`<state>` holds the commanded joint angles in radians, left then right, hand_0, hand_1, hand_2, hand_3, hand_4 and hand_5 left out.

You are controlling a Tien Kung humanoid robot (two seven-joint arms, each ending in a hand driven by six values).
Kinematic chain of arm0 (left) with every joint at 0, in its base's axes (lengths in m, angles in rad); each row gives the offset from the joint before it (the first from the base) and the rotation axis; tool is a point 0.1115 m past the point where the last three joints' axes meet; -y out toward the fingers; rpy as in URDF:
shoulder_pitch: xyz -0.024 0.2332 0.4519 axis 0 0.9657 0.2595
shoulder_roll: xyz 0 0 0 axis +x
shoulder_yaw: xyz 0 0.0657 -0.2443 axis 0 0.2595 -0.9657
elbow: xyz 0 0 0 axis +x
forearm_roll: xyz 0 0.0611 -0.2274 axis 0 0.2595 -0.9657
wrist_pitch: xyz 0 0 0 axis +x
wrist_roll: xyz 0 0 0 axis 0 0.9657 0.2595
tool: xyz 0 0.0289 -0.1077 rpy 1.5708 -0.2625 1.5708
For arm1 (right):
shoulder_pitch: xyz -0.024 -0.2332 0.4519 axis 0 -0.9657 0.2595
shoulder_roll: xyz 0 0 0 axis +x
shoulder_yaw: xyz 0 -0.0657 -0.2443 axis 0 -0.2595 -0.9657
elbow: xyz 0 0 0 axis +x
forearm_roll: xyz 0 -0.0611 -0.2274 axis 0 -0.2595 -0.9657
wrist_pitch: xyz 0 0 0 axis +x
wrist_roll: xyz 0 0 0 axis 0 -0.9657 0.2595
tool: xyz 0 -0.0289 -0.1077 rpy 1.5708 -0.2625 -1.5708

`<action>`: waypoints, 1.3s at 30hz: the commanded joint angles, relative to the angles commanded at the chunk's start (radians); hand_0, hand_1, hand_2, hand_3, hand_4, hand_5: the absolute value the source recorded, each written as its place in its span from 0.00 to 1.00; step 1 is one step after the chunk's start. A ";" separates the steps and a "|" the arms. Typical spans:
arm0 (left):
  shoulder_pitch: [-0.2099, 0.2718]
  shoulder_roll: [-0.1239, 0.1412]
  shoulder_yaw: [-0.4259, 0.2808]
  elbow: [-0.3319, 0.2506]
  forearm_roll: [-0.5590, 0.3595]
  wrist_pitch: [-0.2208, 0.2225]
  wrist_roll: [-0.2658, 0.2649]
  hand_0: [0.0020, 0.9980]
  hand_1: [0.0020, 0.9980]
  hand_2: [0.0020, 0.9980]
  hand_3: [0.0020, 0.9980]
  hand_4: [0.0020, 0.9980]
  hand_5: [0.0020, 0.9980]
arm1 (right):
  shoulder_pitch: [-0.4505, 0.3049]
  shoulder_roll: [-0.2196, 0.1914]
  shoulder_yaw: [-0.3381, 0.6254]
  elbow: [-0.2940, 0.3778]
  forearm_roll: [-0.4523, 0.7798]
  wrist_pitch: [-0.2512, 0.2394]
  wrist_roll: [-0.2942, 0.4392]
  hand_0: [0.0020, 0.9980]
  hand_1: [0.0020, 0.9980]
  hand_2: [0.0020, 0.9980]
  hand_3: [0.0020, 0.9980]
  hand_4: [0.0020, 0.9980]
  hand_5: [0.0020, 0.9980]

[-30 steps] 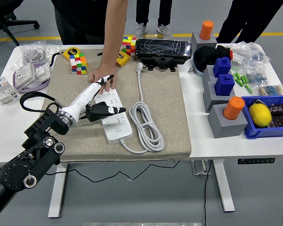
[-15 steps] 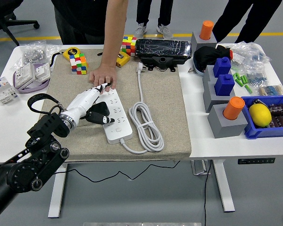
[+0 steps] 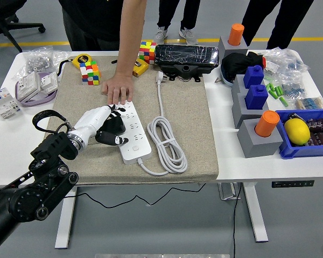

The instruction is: Pick up the plug,place it near the board,insert it into the board,press the button

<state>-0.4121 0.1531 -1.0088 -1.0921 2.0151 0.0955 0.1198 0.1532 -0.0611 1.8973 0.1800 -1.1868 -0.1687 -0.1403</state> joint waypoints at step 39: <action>-0.025 0.006 -0.012 0.006 0.083 -0.032 0.060 0.55 0.49 0.53 0.56 0.85 0.00 | 0.006 -0.006 -0.001 0.000 0.008 0.002 0.002 0.80 0.75 0.74 0.78 1.00 1.00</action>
<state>-0.4373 0.1587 -1.0206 -1.0862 2.0984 0.0632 0.1796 0.1591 -0.0672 1.8964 0.1800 -1.1787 -0.1664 -0.1378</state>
